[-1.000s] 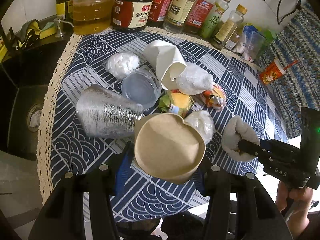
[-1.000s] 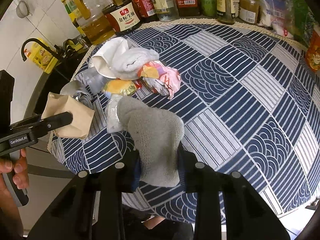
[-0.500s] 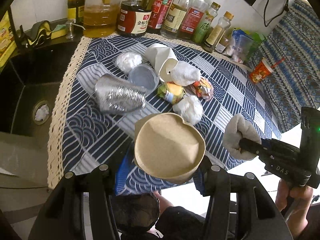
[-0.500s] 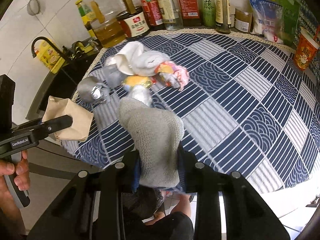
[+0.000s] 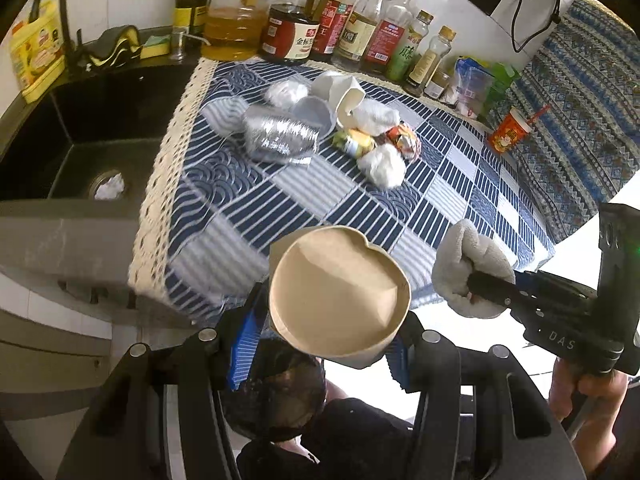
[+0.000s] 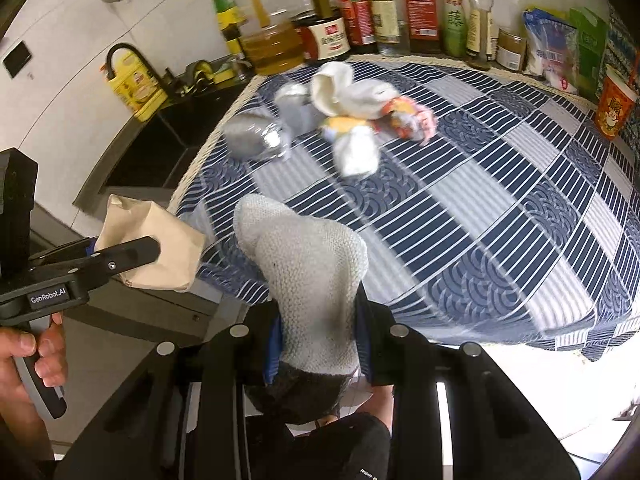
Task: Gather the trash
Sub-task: 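Carry the tan cup and grey cloth down to the black bin with both tools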
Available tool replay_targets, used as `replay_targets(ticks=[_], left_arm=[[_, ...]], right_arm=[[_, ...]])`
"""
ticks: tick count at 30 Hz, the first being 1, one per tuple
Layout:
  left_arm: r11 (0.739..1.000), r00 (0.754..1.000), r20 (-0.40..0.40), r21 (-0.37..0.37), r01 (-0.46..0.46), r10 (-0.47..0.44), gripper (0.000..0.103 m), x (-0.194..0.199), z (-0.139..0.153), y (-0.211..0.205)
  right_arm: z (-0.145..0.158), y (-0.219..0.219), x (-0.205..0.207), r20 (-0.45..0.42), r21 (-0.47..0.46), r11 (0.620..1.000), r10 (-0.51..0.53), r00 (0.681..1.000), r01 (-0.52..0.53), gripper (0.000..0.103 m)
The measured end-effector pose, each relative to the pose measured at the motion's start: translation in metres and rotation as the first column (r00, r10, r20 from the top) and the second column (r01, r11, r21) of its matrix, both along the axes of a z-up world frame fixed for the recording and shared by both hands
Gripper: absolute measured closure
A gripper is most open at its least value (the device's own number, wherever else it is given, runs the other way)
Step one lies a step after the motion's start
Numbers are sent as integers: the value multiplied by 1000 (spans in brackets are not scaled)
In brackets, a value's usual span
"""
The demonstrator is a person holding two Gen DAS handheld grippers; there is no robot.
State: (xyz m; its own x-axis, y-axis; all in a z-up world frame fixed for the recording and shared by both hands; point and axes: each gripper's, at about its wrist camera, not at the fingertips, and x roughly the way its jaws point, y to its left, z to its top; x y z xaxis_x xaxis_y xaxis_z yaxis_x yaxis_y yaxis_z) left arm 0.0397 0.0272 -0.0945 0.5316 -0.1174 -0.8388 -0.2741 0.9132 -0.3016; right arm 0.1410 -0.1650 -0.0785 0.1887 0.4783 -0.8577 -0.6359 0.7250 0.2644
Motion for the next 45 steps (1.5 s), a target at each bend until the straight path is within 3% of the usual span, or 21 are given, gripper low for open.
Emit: replay_targets(ticks=[14,32,41,45], left_arm=[[999,998,-59,-45,-19,16,52,-56,-34,2],[994,972,-234,-99,-47,23,51,-82,-113,-6],[992,952,-305,-116,-50,12,51,-89,-142,-8],[992,944,-329,-121,-39,-3,51,-89,-153,-9]], right_arm=[[-30,20,-59,-63,-26,998,59,996,-61,71],[-113,45,-86,-239,-116,980,131,962,-163,71],[-151,44,-86,-368,-124,982,86,926,-141,70],[-158,42,-83,-378,-136,982,74,923,-134,70]])
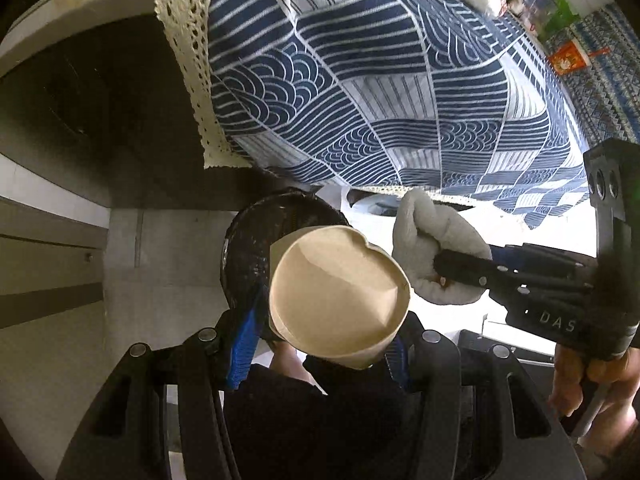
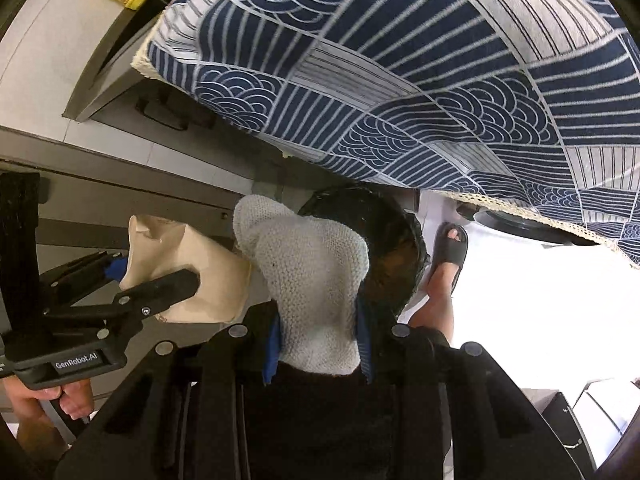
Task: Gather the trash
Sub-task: 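Carry the tan cup and grey cloth down to the black bin with both tools, then open both tools to drop the cup and cloth into the bin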
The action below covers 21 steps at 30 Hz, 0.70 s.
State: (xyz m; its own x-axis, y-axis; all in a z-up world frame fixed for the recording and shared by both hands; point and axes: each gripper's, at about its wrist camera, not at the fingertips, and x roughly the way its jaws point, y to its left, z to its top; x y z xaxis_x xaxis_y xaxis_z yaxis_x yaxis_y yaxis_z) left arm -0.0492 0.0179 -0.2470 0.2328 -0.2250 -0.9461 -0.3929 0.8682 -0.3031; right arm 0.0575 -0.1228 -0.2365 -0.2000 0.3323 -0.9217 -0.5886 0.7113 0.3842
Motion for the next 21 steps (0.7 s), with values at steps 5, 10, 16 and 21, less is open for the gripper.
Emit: replay_targets(ticks=[5,10,16,21], left_arm=[[999,1000,5,-42,20,-20,48,4,0,-2],[999,1000,-3,-22,25,-25,35,8,1,-2],[1000,1000,-20,-22,18,-18,35,12,-2,2],[999,1000,-8,-17,29,-29,35,15,2,-1]], right_arm=[[0,-1,3,-40,27,999,-36,999,37,58],[8,-4,14,-43,56,995,-84,996,86,47],[17,-8,20,-29,57,992,-108,994,109,47],[18,-15,22,-22,55,991,-124,992,125,47]])
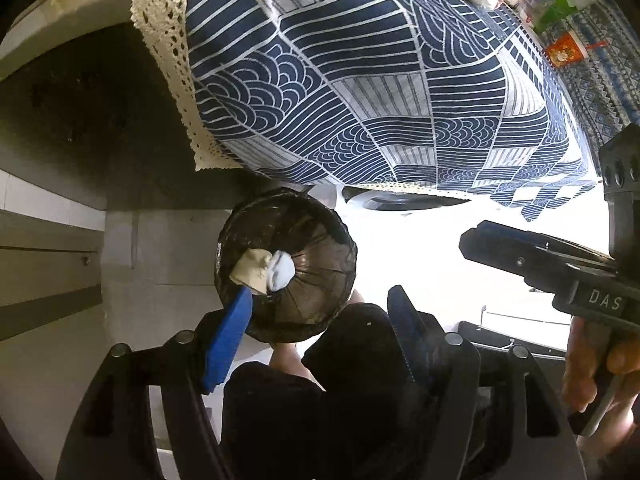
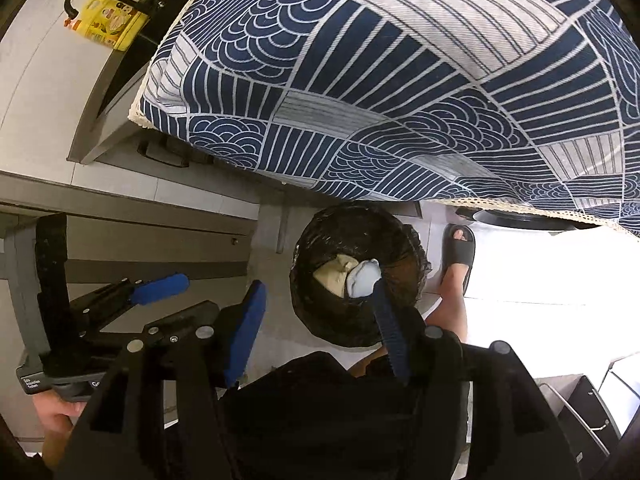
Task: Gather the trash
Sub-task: 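Open both tools to drop the cup and cloth into the bin, then grasp the foil-wrapped cup with the left tool while the right tool grasps the clear plastic bag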
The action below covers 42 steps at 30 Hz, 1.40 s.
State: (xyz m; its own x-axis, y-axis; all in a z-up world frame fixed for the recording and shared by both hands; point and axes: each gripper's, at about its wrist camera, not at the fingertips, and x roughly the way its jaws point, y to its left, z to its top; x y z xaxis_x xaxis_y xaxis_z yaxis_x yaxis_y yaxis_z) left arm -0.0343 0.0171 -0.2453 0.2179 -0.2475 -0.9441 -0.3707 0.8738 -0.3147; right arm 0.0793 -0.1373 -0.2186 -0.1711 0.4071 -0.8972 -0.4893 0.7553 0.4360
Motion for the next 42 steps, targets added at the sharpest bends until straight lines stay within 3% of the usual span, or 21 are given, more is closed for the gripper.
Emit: replay_targets(ticks=[6,12,14,19,22,28,36,42], left_arm=[[1000,1000,23,12,5,-5,35,2,10,-1],[999,995,97,12,-30,28,34,9,36,8],[999,992,124,18,-30,28,26,14,47,10],[999,983,185,36,-22,16,25,30,73,11],[998,974,225,56,-28,15,11,41,90,14],[996,954,299,87,-32,4,7,67,120,21],[987,933,357,159,-12,-46,7,112,149,26],[977,929,363,213,-2,-77,7,148,158,30]], right_arm=[[9,-6,2,14,-2,1000,-13,1000,13,41],[32,-16,12,56,22,999,-46,997,44,32],[42,-19,16,78,33,998,-58,995,55,26],[69,-30,32,134,58,994,-96,986,89,24],[87,-34,43,170,111,990,-105,980,87,17],[118,-37,72,254,154,985,-116,960,79,5],[143,-34,116,337,182,980,-138,931,79,5],[147,-26,152,348,178,982,-116,930,56,5]])
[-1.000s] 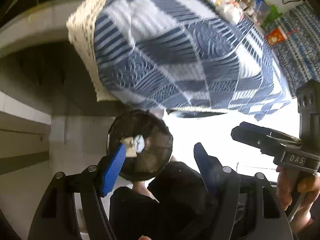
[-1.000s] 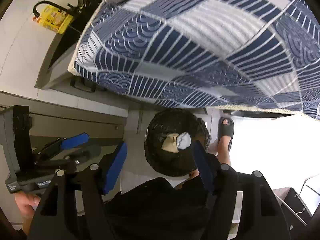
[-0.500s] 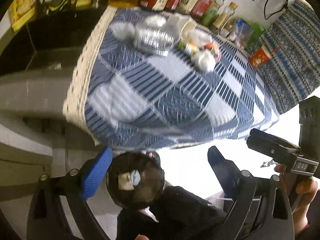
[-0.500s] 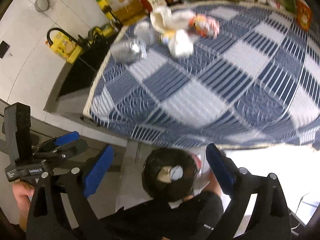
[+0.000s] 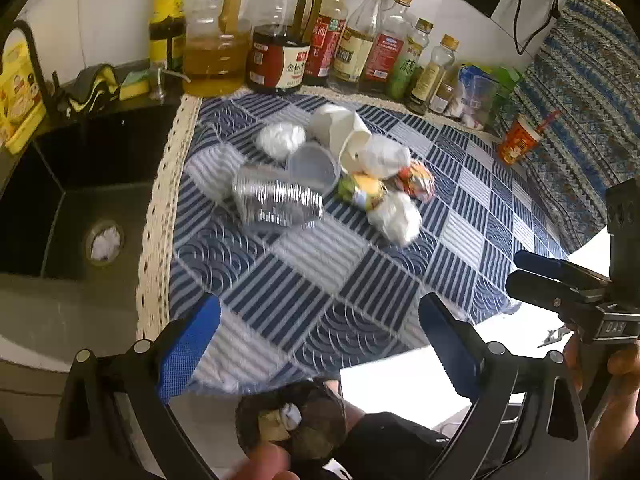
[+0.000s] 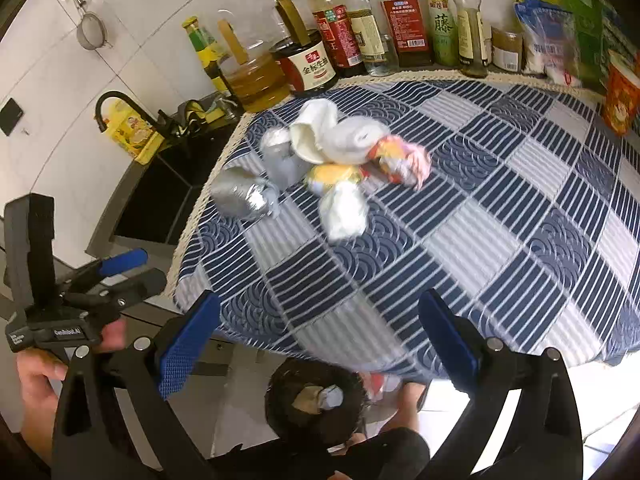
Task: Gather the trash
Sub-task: 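Grasp the foil-wrapped cup with the left tool while the right tool grasps the clear plastic bag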
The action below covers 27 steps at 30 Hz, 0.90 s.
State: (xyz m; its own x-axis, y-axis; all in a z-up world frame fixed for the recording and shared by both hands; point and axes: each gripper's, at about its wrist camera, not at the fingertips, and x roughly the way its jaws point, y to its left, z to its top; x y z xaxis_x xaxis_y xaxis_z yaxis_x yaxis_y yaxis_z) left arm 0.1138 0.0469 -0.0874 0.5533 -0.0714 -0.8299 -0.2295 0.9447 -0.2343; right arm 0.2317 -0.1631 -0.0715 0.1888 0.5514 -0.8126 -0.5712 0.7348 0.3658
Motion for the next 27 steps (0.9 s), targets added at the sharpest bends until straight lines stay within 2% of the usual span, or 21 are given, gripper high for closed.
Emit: replay_targets(ticks=[13,19,27], left_arm=[[1000,998,-61,27,1,1,7,67,-18,26],[998,996,-91,68,0,6,7,93,-31,35],[998,989,-150,52,29,-21,7,121,-51,43]], right_arm=[[-35,34,57,-82,-30,998,51,995,-53,5],[-50,49,76,-121,-35,997,63,991,-68,5],[-64,67,87,-140,-46,994,93,986,-100,5]])
